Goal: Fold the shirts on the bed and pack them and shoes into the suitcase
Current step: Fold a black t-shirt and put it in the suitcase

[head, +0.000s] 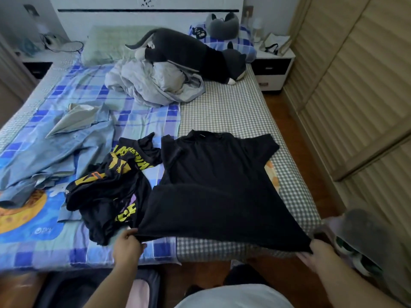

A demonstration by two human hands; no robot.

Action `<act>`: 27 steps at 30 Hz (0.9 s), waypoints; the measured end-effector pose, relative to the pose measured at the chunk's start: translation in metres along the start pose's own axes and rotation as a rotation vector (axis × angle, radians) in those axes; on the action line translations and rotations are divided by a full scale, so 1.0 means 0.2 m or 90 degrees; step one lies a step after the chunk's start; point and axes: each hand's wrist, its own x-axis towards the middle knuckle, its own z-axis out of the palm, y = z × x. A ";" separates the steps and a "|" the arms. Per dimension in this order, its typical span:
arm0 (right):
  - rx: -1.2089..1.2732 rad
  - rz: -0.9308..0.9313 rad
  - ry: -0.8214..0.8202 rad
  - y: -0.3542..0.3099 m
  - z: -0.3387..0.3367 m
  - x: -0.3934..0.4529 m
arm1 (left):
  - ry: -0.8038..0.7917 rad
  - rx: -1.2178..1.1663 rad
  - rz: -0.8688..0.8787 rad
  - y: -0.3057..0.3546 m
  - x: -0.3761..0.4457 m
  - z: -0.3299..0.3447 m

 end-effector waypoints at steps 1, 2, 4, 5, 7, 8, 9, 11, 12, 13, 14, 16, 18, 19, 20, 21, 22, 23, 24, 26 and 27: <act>-0.022 0.009 -0.027 -0.02 0.02 0.00 | -0.006 -0.061 -0.027 0.04 0.02 0.01; -0.004 0.021 -0.056 -0.07 0.05 -0.01 | -0.016 -0.116 -0.037 0.10 0.04 0.03; 0.037 0.014 -0.114 -0.26 0.16 -0.08 | -0.032 -0.174 -0.039 0.31 0.06 0.06; 0.076 0.014 -0.141 -0.40 0.23 -0.09 | -0.031 -0.184 -0.036 0.45 0.09 0.09; 0.140 -0.017 -0.179 -0.73 0.38 -0.17 | -0.062 -0.230 -0.020 0.80 0.17 0.16; 0.176 -0.050 -0.208 -0.93 0.45 -0.22 | -0.093 -0.269 -0.005 1.00 0.20 0.19; 0.222 -0.087 -0.246 -1.13 0.50 -0.29 | -0.126 -0.317 0.020 1.24 0.23 0.20; 0.299 -0.187 -0.307 -1.54 0.56 -0.49 | -0.155 -0.440 0.082 1.73 0.21 0.20; 0.343 -0.230 -0.352 -1.72 0.56 -0.61 | -0.173 -0.484 0.130 1.96 0.16 0.18; 0.380 -0.267 -0.407 -1.87 0.55 -0.74 | -0.204 -0.511 0.185 2.17 0.09 0.15; 0.420 -0.303 -0.455 -2.00 0.52 -0.85 | -0.234 -0.524 0.242 2.35 0.02 0.11; 0.500 -0.361 -0.510 -2.17 0.44 -1.04 | -0.265 -0.535 0.320 2.62 -0.09 0.04; 0.566 -0.403 -0.514 -2.23 0.34 -1.20 | -0.269 -0.548 0.342 2.77 -0.15 -0.04; 0.585 -0.421 -0.509 -2.22 0.29 -1.24 | -0.270 -0.547 0.347 2.81 -0.15 -0.07; 0.599 -0.443 -0.500 -2.20 0.25 -1.26 | -0.261 -0.541 0.345 2.81 -0.14 -0.10; 0.598 -0.477 -0.463 -2.16 0.21 -1.27 | -0.253 -0.517 0.340 2.79 -0.13 -0.12; 0.581 -0.511 -0.415 -2.11 0.17 -1.28 | -0.250 -0.480 0.334 2.75 -0.12 -0.14; 0.544 -0.548 -0.359 -2.03 0.13 -1.27 | -0.246 -0.432 0.331 2.70 -0.10 -0.16; 0.499 -0.594 -0.293 -1.92 0.10 -1.28 | -0.235 -0.383 0.329 2.62 -0.07 -0.18; 0.371 -0.694 -0.127 -1.64 0.06 -1.24 | -0.225 -0.292 0.322 2.45 0.06 -0.22; 0.296 -0.750 -0.061 -1.47 0.06 -1.20 | -0.220 -0.256 0.307 2.36 0.13 -0.24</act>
